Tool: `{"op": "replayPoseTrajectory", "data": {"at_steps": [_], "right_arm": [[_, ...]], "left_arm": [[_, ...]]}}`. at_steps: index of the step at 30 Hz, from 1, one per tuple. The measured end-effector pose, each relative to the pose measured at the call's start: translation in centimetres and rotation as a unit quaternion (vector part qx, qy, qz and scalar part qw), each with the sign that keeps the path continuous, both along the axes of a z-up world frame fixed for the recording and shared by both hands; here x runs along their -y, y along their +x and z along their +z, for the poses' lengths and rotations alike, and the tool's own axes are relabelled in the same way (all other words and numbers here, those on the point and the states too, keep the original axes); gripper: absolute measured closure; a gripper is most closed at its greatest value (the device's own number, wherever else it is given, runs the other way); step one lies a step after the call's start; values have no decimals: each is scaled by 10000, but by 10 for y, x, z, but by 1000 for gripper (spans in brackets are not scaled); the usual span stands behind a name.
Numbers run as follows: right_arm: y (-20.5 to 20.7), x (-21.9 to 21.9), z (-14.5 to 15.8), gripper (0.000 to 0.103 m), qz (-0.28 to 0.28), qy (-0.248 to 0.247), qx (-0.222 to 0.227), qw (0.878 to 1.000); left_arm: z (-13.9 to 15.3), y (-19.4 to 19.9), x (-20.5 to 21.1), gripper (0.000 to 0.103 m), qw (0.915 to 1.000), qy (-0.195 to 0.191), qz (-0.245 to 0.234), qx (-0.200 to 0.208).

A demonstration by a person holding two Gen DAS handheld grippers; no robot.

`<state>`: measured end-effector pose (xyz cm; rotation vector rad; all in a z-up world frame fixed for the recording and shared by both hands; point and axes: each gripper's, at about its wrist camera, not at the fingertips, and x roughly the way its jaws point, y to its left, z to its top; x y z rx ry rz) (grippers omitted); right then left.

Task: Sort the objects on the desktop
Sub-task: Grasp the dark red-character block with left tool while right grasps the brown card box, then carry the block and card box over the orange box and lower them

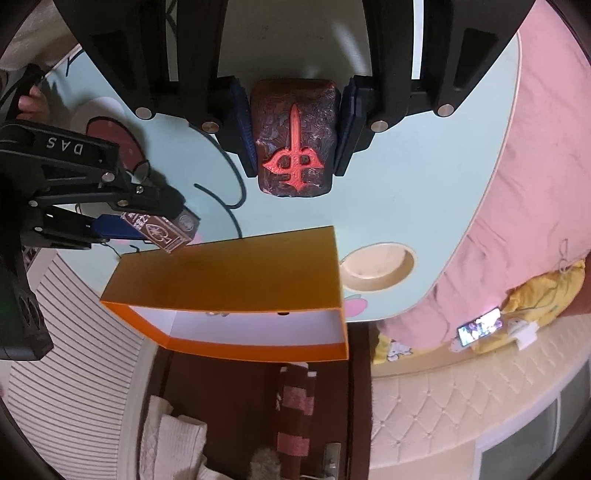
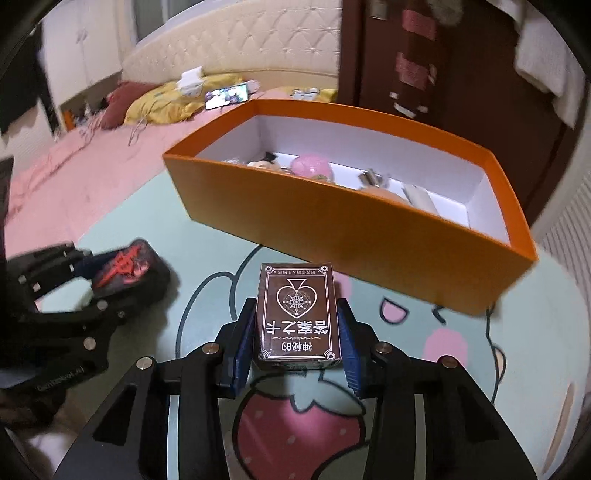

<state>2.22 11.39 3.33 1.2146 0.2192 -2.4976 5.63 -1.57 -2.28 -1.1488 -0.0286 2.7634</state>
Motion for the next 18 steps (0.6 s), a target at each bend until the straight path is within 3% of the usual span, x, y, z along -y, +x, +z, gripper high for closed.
{"op": "replayPoseTrajectory", "data": {"at_steps": [18], "right_arm": [[22,-36,19,61,-761,-276,-83,9967]], "left_arm": [[22,-5,-21,66,9994,53,-333,-90]]}}
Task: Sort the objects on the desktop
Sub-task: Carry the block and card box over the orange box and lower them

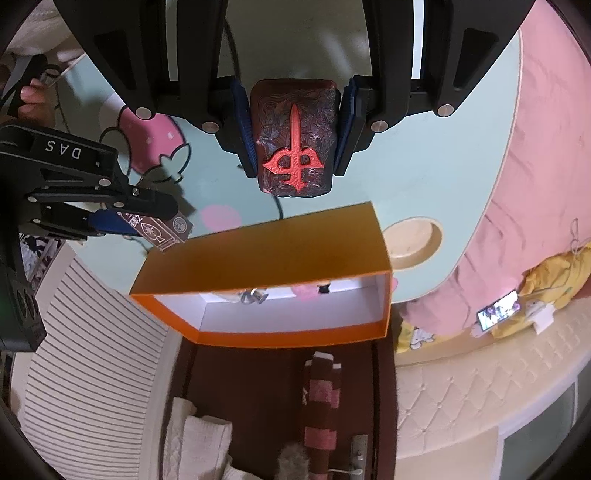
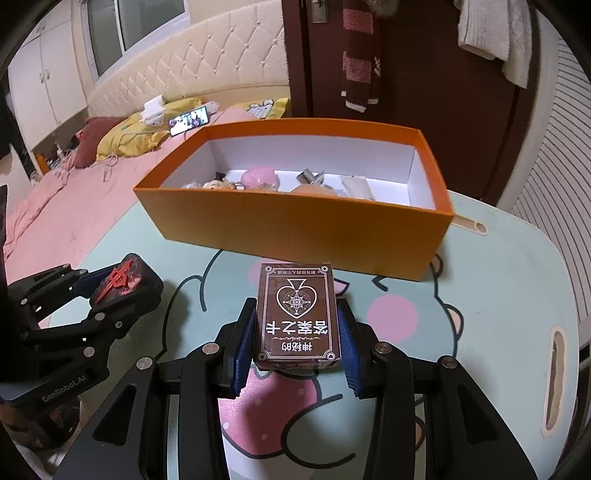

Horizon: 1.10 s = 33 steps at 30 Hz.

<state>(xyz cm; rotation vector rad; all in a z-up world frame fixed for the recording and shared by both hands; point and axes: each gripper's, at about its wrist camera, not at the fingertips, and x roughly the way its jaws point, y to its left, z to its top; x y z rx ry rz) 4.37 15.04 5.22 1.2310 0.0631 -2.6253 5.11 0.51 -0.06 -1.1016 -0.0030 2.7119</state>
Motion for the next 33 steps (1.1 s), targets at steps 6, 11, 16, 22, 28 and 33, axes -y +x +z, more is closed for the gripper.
{"op": "replayPoseTrajectory", "data": {"at_steps": [6,11,16,22,28,33], "right_arm": [[5,-12,14,61,-106,-295,-175,9994],[8,-17,27,61,-210,-401,-333,9984],[7,-16,39,61,-210,-379,-452,9980],[-2,-17,57,61,-180,-371,-650,9970],[-22,-17,66,61,-201,-297,-768,9964],[-42,-16,66,61,-237,-282,-839,9958]], "left_arm": [[21,-4,-4,66,9996,174,-145,-166],[39,-12,-9,66,9992,177,-216,-295],[54,-24,-12,66,9989,203,-252,-346],[75,-43,-11,66,9975,332,-285,-556],[80,-62,-15,66,9971,280,-337,-630],[75,-79,-17,66,9975,329,-211,-586]]}}
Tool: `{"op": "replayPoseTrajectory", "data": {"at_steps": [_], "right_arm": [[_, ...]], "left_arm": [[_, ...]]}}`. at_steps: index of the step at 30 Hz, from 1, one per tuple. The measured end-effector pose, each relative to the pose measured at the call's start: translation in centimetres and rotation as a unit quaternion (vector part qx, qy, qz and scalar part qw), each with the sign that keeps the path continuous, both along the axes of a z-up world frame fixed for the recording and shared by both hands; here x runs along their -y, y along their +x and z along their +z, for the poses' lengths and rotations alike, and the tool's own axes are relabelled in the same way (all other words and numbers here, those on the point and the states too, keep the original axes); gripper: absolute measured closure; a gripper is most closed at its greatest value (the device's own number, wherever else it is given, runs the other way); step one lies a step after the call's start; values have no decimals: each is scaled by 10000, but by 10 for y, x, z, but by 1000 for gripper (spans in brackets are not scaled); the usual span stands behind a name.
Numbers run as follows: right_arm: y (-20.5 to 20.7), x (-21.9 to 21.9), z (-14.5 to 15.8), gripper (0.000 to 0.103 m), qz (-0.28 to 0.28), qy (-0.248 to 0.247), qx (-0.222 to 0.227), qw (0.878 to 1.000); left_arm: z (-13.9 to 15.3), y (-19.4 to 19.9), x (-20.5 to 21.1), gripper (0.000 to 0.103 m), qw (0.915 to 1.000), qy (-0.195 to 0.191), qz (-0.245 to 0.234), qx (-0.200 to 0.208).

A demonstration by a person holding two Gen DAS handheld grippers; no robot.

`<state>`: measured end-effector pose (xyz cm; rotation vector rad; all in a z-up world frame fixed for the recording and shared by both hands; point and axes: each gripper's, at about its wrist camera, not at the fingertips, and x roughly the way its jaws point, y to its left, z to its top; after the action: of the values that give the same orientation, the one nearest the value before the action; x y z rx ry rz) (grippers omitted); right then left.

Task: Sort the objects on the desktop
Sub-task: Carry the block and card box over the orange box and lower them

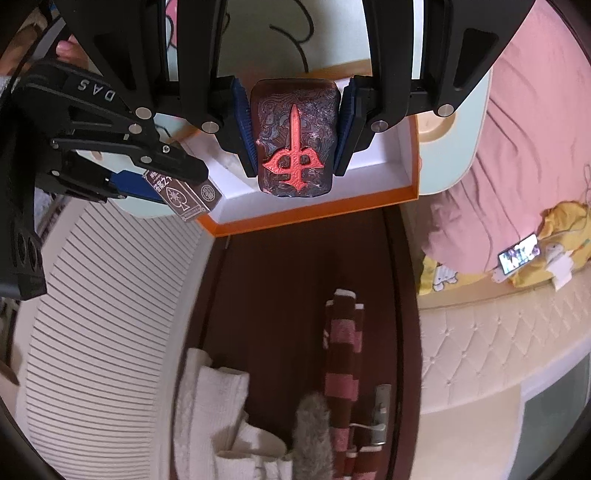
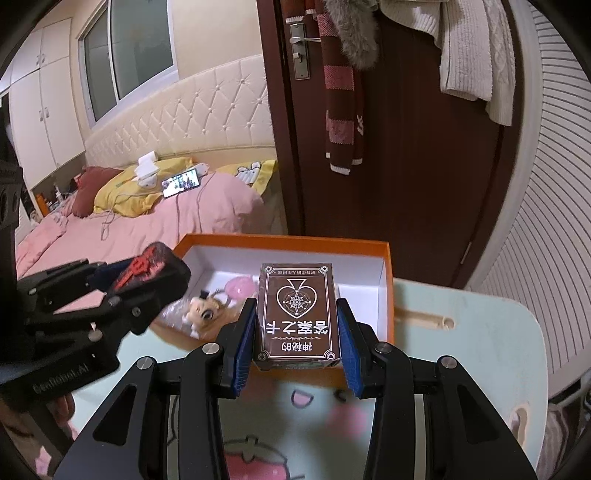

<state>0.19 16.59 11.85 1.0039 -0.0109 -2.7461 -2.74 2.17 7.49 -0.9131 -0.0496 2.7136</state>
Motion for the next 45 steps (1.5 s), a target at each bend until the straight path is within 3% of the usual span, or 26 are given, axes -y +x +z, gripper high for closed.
{"op": "replayPoseTrajectory", "data": {"at_steps": [8,18,31,45], "right_arm": [[-34,7,-16,61,-28,126,126,9998],[-55,9,-45,61,-162,165,377,9990],[-54,15,-51,61,-185,421,244,9986],[-56,13,-48,61,-203,379,247,9988]], "left_arm": [[-27,-32,4,66,9992,-23,265,303],[-53,-40,1,65,9985,-147,325,427],[-54,-39,-3,65,9985,-327,316,320],[-55,-40,-4,65,9983,-320,300,377]]}}
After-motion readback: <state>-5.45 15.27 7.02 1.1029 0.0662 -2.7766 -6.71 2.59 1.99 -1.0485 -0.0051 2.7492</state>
